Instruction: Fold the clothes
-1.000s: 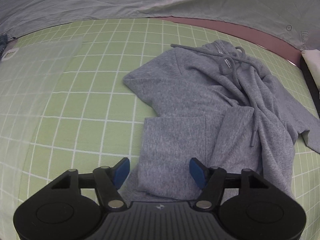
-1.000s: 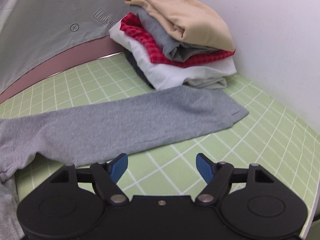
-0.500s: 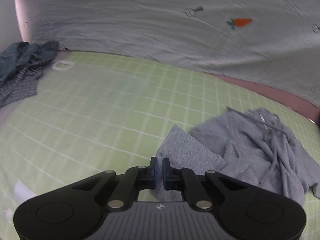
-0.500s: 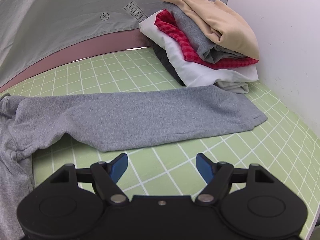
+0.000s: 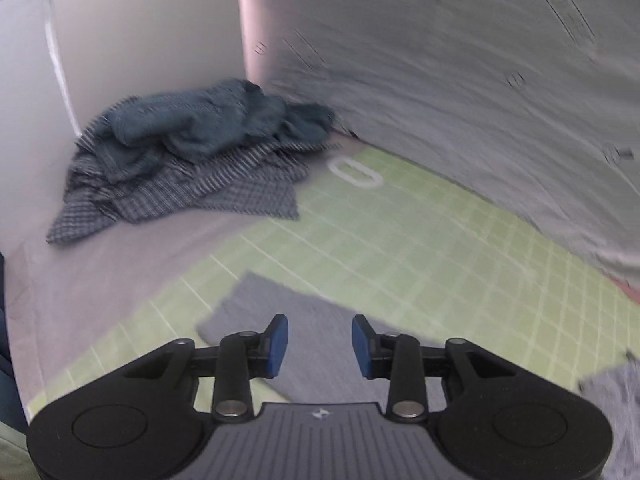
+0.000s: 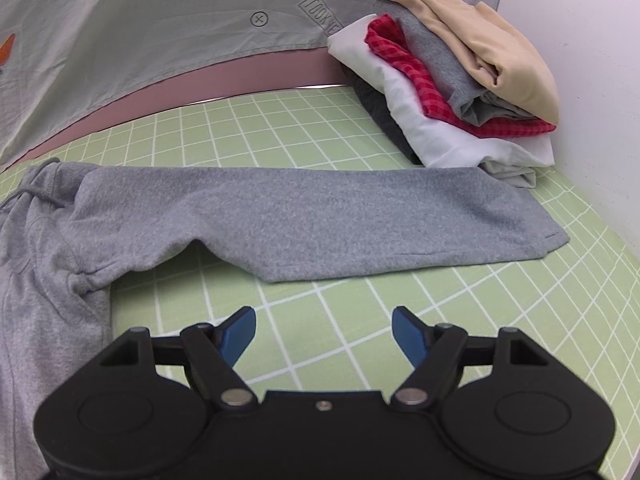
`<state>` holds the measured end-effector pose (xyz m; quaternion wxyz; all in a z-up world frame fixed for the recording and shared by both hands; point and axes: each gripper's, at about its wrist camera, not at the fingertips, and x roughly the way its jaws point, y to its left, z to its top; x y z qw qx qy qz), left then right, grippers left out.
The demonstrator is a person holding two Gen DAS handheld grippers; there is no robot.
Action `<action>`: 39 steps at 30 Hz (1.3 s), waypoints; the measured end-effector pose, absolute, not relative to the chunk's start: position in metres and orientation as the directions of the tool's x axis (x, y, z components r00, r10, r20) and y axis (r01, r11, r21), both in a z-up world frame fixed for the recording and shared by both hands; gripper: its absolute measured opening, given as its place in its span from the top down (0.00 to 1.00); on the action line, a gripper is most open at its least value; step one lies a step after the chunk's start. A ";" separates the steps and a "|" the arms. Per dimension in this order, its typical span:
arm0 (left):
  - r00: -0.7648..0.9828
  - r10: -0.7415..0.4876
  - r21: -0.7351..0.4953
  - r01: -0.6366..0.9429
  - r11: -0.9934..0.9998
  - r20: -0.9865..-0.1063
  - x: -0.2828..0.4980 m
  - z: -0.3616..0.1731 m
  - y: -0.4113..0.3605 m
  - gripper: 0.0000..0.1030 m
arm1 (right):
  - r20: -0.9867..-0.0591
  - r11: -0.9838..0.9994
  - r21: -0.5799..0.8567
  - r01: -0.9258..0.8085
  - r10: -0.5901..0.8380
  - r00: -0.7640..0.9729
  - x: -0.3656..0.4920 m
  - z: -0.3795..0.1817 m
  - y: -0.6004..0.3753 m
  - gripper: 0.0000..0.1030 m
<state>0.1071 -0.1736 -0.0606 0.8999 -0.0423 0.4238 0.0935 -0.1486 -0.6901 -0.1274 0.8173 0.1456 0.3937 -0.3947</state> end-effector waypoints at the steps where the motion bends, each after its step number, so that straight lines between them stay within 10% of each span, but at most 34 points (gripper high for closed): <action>1: 0.601 0.080 -0.012 -0.148 0.989 -0.796 0.098 -0.072 -0.189 0.58 | -0.761 0.656 -0.065 0.752 -0.520 0.388 -0.146 -0.127 -0.687 0.26; 9: 0.404 -0.246 -0.155 0.245 0.957 -0.881 0.034 -0.135 -0.303 0.41 | -0.800 0.721 0.123 0.681 -0.334 0.498 -0.135 -0.131 -0.660 0.26; 20: 0.327 -0.316 -0.199 0.344 0.918 -0.890 0.024 -0.153 -0.338 0.36 | -0.820 0.757 0.274 0.593 -0.138 0.556 -0.129 -0.142 -0.628 0.23; 22: 0.326 -0.319 -0.201 0.349 0.915 -0.890 0.022 -0.151 -0.338 0.39 | -0.824 0.759 0.273 0.591 -0.133 0.551 -0.131 -0.143 -0.627 0.22; 25: 0.323 -0.328 -0.212 0.344 0.914 -0.888 0.020 -0.151 -0.336 0.72 | -0.828 0.768 0.266 0.583 -0.128 0.546 -0.133 -0.143 -0.623 0.23; 31: 0.344 -0.377 -0.288 0.285 0.914 -0.860 0.009 -0.147 -0.321 0.84 | -0.825 0.838 0.225 0.498 -0.108 0.555 -0.137 -0.142 -0.609 0.88; 39: 0.511 -0.432 -0.403 0.173 0.899 -0.744 -0.058 -0.085 -0.259 0.87 | -0.685 0.810 0.170 0.562 -0.313 0.658 -0.200 -0.069 -0.620 0.93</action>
